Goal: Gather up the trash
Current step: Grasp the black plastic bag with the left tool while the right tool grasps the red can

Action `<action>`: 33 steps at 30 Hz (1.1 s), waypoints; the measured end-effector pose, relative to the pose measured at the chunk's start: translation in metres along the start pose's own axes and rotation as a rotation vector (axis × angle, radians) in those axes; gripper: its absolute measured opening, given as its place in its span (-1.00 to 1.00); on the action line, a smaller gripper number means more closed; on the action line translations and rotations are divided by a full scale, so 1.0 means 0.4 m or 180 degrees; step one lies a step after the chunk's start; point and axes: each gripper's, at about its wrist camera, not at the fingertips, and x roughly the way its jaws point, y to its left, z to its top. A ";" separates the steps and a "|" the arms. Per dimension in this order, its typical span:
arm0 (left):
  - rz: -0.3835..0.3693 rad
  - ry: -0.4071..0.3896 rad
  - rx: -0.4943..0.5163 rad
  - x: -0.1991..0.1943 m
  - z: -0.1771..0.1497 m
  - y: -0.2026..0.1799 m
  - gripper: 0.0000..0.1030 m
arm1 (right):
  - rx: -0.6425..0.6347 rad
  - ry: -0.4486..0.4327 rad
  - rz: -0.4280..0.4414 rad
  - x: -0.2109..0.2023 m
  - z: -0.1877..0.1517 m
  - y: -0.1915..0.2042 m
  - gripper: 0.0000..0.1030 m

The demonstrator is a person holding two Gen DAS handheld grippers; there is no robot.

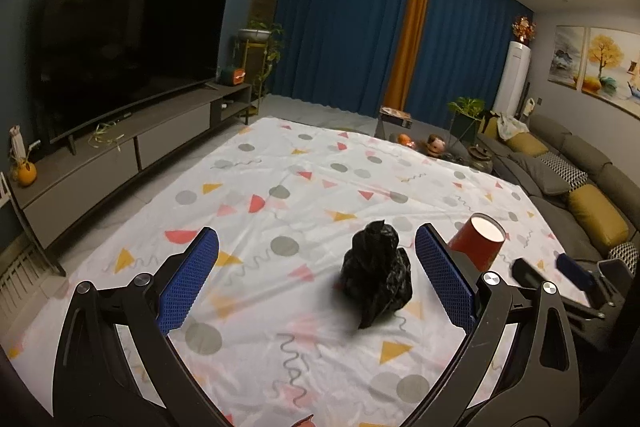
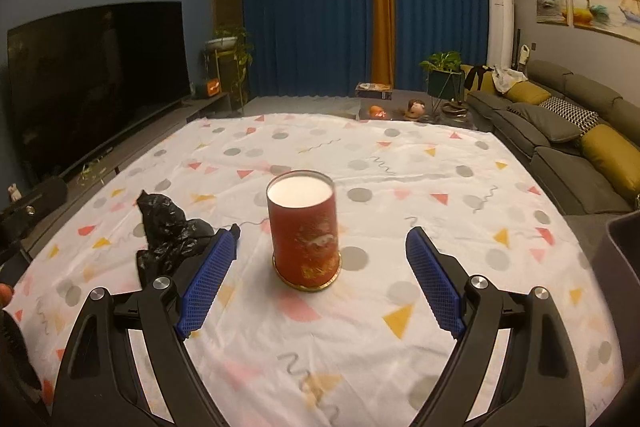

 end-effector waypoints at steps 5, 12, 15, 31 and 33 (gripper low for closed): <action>-0.0035 0.0033 0.0028 0.026 0.003 -0.002 0.88 | -0.0002 0.0067 0.0000 0.066 0.013 0.018 0.65; -0.0129 0.0137 -0.0007 0.059 -0.002 0.003 0.88 | 0.0016 0.0167 0.0022 0.126 0.023 0.022 0.42; -0.0162 0.0188 -0.0008 0.075 -0.008 0.000 0.88 | 0.0015 0.0209 0.0043 0.144 0.023 0.023 0.23; -0.0434 0.0658 0.0157 0.232 -0.028 -0.088 0.58 | 0.0035 0.0071 0.0088 0.106 0.020 -0.018 -0.01; -0.0457 0.0769 0.0208 0.256 -0.039 -0.101 0.41 | 0.0037 0.0021 0.0078 0.081 0.019 -0.029 -0.01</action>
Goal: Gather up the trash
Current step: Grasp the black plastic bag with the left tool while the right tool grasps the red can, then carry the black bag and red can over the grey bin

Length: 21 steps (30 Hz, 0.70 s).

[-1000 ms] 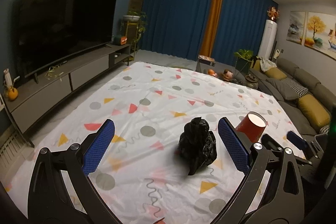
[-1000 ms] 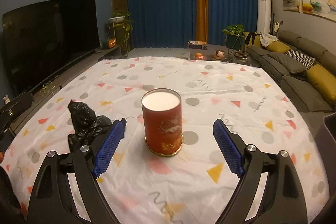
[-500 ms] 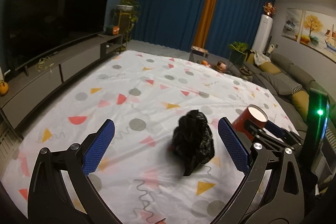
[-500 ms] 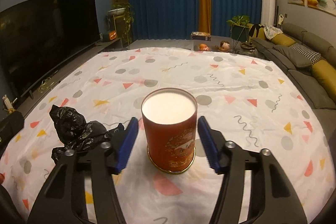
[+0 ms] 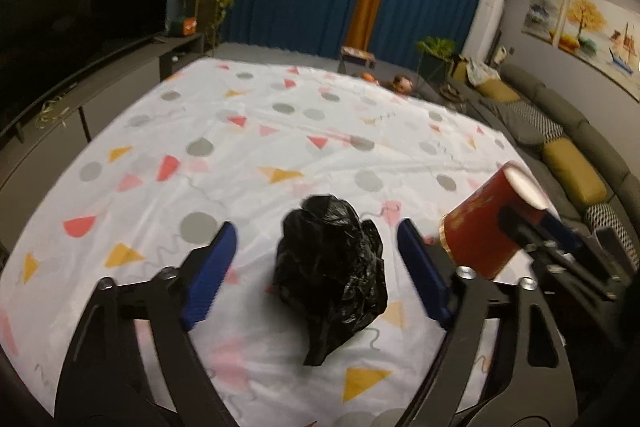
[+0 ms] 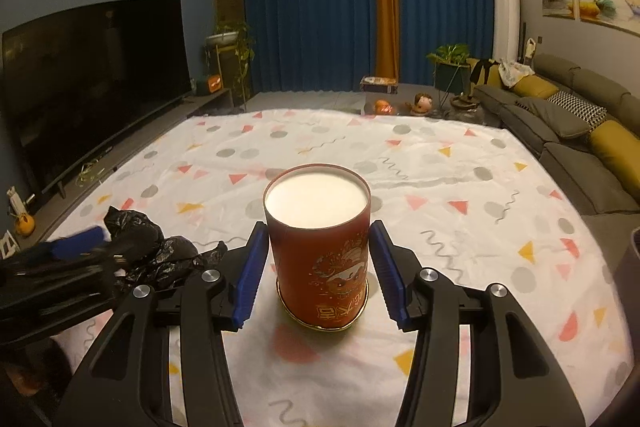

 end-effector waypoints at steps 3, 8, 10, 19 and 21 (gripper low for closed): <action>-0.0022 0.0121 0.0067 0.022 -0.009 -0.013 0.07 | -0.0015 -0.0063 -0.0013 -0.035 -0.003 -0.013 -0.01; -0.0118 0.0223 0.0072 0.034 -0.021 -0.025 -0.54 | 0.0030 -0.0152 -0.0023 -0.096 -0.010 -0.037 -0.01; -0.0196 0.0227 0.0071 0.024 -0.024 -0.035 -0.69 | 0.0048 -0.0191 -0.0028 -0.122 -0.013 -0.047 -0.01; -0.0337 -0.0042 0.0317 -0.088 -0.021 -0.140 -0.77 | 0.0112 -0.0419 -0.0115 -0.257 -0.022 -0.110 -0.01; -0.0398 -0.0114 0.0373 -0.122 -0.018 -0.179 -0.77 | 0.0143 -0.0466 -0.0149 -0.286 -0.024 -0.130 -0.01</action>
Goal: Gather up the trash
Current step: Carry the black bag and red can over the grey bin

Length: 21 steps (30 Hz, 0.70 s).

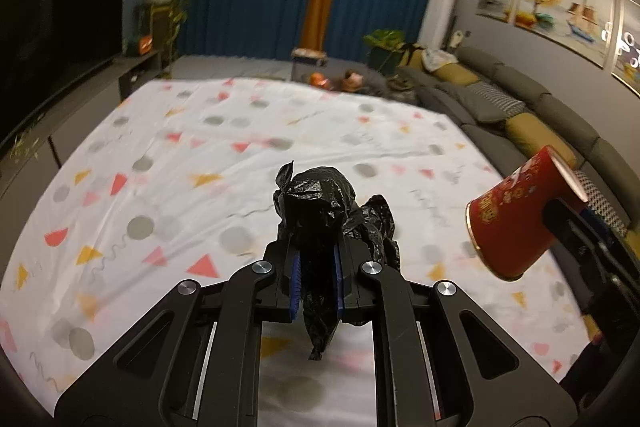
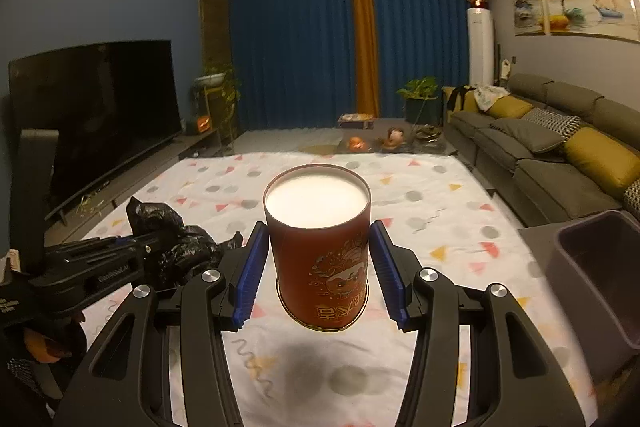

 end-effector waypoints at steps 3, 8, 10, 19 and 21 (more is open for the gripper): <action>-0.0100 -0.0102 0.0093 -0.037 0.010 -0.065 -0.78 | 0.0047 -0.0079 -0.0078 -0.048 0.003 -0.042 -0.01; -0.0360 -0.0210 0.0278 -0.077 0.016 -0.199 -0.78 | 0.0130 -0.0214 -0.0292 -0.129 0.003 -0.136 -0.01; -0.0486 -0.0222 0.0360 -0.082 0.017 -0.265 -0.77 | 0.0163 -0.0235 -0.0374 -0.149 0.001 -0.169 -0.01; -0.1055 -0.0243 0.0655 -0.069 0.010 -0.550 -0.78 | 0.0410 -0.0415 -0.0969 -0.267 -0.003 -0.396 -0.01; -0.1170 -0.0240 0.0705 -0.061 0.005 -0.615 -0.78 | 0.0467 -0.0462 -0.1139 -0.298 -0.005 -0.455 -0.01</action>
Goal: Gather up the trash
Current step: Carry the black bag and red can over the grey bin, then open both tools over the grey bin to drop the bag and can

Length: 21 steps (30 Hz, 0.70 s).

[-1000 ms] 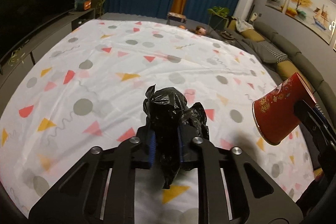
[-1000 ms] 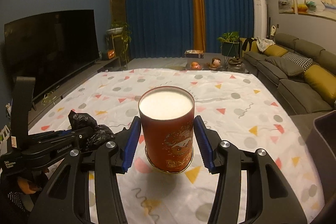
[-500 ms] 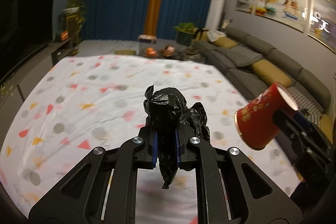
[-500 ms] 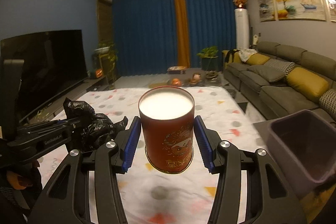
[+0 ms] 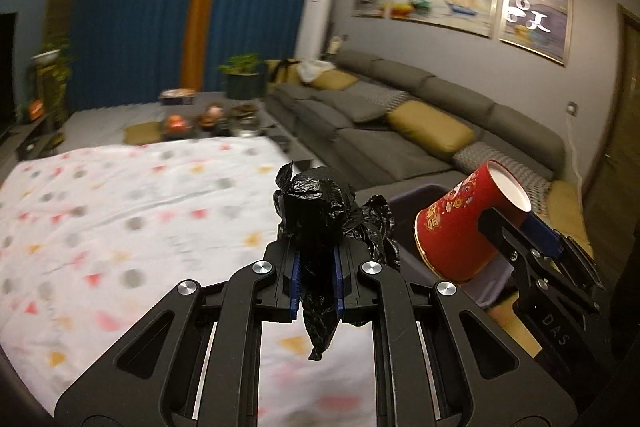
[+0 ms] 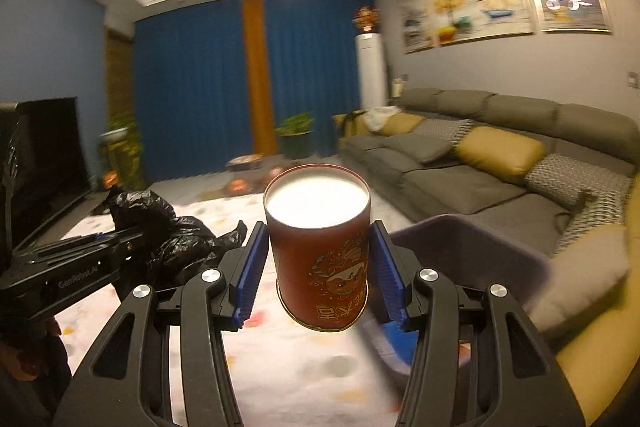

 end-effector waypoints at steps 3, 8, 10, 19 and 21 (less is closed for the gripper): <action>-0.0177 0.0010 0.0081 0.044 0.003 -0.085 -0.77 | 0.0088 -0.0035 -0.0198 -0.011 0.004 -0.085 -0.01; -0.0436 0.0060 0.0200 0.132 -0.008 -0.205 -0.77 | 0.0229 -0.0027 -0.0423 -0.012 -0.007 -0.185 -0.01; -0.0529 0.0134 0.0234 0.179 -0.022 -0.241 -0.77 | 0.0250 -0.0015 -0.0499 -0.011 -0.015 -0.215 -0.01; -0.0799 0.0478 0.0334 0.308 -0.096 -0.310 -0.68 | 0.0374 0.0055 -0.0594 0.012 -0.047 -0.276 -0.01; -0.0768 0.0548 0.0360 0.324 -0.112 -0.304 -0.39 | 0.0383 0.0073 -0.0582 0.023 -0.051 -0.281 -0.01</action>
